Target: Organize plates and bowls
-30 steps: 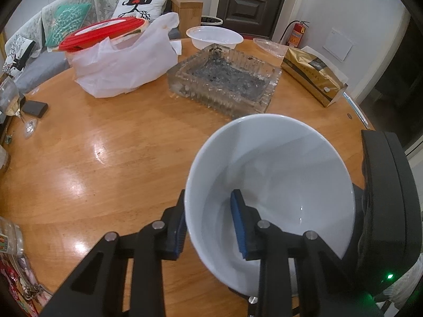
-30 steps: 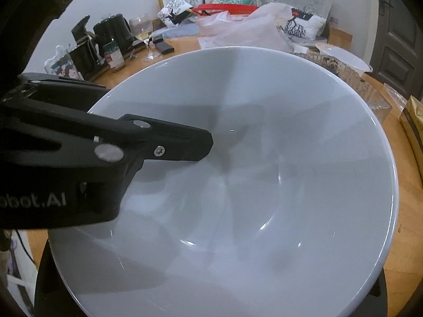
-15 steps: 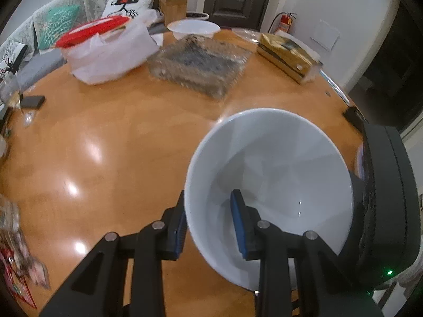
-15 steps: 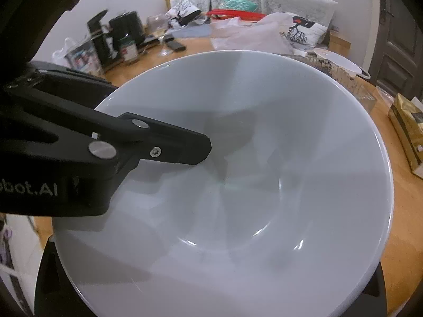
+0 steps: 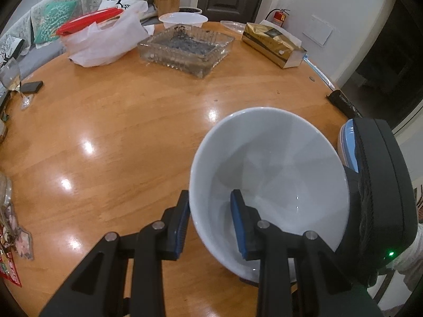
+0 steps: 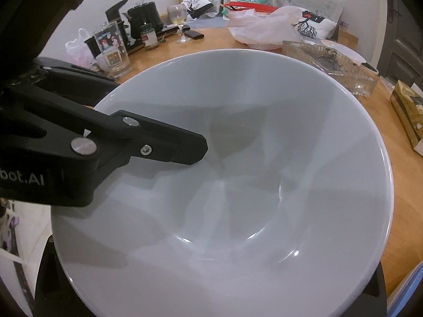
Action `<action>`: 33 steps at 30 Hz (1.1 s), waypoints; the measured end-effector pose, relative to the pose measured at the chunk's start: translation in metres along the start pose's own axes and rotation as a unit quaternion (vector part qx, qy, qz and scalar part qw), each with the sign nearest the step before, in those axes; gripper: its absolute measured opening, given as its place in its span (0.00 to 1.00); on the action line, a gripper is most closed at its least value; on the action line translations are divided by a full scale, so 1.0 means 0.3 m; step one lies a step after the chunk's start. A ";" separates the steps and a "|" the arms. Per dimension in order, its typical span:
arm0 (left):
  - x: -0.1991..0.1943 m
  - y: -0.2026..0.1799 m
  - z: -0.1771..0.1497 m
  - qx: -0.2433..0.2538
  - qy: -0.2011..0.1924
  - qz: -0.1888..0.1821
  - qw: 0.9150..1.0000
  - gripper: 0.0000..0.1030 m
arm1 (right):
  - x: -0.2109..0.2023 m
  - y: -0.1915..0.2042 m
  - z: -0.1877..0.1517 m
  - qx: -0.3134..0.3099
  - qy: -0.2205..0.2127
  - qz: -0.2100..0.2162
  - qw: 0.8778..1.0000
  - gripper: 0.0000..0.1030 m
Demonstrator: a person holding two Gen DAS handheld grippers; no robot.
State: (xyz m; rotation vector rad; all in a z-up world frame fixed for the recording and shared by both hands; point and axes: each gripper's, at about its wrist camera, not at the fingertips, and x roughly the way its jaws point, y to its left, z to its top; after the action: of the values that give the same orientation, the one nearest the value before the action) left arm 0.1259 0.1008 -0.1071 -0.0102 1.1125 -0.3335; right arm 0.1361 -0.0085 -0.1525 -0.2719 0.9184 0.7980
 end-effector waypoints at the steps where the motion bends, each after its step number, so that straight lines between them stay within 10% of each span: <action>1: 0.000 0.001 0.001 0.001 0.000 -0.001 1.000 0.27 | 0.002 -0.001 0.001 -0.002 -0.001 0.001 1.000 0.99; 33: -0.019 -0.011 0.028 0.011 -0.024 -0.037 0.999 0.28 | -0.043 0.036 -0.015 -0.037 -0.046 -0.044 0.997 0.99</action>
State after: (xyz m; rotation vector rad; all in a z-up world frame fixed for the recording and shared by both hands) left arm 0.1301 0.0978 -0.0979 -0.0400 1.0616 -0.4104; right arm 0.1211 -0.0098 -0.1438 -0.3354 0.7866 0.7575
